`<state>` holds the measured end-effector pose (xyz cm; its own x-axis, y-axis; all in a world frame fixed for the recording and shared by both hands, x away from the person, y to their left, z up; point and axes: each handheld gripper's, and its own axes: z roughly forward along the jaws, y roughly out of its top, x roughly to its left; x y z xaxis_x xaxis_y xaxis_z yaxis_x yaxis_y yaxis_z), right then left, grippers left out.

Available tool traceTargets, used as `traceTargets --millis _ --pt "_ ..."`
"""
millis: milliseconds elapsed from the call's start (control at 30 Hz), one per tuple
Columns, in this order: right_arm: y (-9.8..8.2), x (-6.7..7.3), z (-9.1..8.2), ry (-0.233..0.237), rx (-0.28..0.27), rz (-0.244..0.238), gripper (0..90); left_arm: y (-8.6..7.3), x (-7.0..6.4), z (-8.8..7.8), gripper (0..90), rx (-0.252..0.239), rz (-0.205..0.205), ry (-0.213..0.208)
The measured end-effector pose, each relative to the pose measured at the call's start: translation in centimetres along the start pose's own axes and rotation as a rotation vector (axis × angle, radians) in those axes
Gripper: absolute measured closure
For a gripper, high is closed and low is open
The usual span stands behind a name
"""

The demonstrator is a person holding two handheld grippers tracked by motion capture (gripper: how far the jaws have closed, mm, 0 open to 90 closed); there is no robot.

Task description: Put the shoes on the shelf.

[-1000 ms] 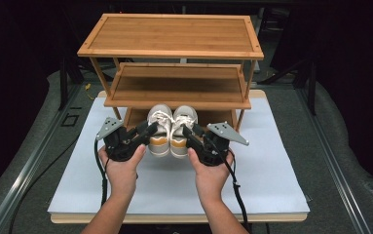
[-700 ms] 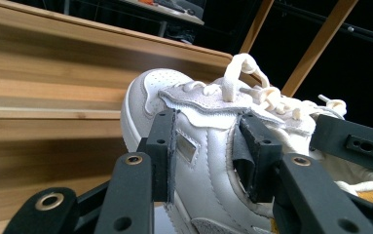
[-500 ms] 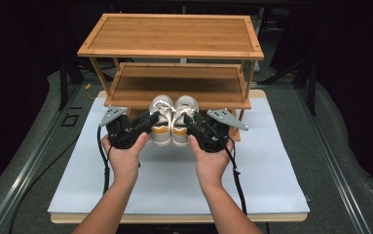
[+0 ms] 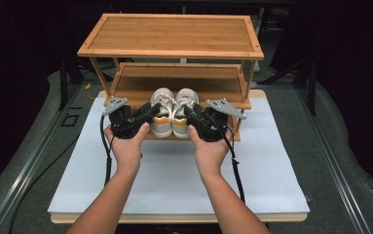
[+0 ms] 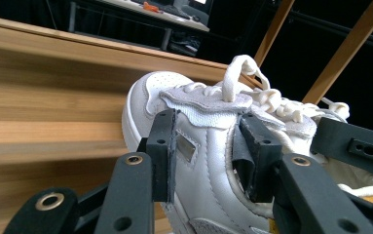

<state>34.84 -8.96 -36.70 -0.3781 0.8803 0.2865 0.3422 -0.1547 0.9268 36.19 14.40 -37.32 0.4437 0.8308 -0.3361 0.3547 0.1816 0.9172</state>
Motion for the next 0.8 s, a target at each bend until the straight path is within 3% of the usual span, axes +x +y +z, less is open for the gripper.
traceTargets --millis 133,367,800 --pt "0.3 -0.4 0.8 -0.014 0.003 0.007 63.3 0.4 0.2 0.8 62.9 0.008 0.009 0.010" --pt "0.8 -1.1 2.0 0.001 0.013 0.028 63.3 1.0 0.7 1.9 63.0 0.019 0.004 0.012" --pt "2.2 -1.4 3.3 -0.009 0.024 0.012 63.3 2.1 1.2 3.1 63.2 0.027 0.003 0.009"
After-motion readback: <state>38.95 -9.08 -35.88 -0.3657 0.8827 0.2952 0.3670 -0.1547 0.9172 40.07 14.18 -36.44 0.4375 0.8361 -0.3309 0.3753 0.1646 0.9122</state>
